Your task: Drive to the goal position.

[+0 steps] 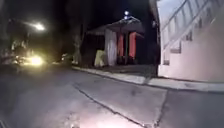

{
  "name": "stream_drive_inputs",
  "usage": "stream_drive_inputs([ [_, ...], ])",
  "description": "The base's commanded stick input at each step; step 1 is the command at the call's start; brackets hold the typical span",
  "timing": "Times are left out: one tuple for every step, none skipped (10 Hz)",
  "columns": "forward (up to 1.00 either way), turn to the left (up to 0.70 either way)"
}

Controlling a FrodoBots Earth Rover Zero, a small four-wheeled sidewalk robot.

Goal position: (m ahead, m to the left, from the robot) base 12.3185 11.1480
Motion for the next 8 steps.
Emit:
stream_drive_inputs([
  [0.7,0.35],
  [0.7,0.35],
  [0.7,0.35],
  [0.7,0.0],
  [0.7,0.0],
  [0.7,0.0],
  [0.7,0.0],
  [0.7,0.0],
])
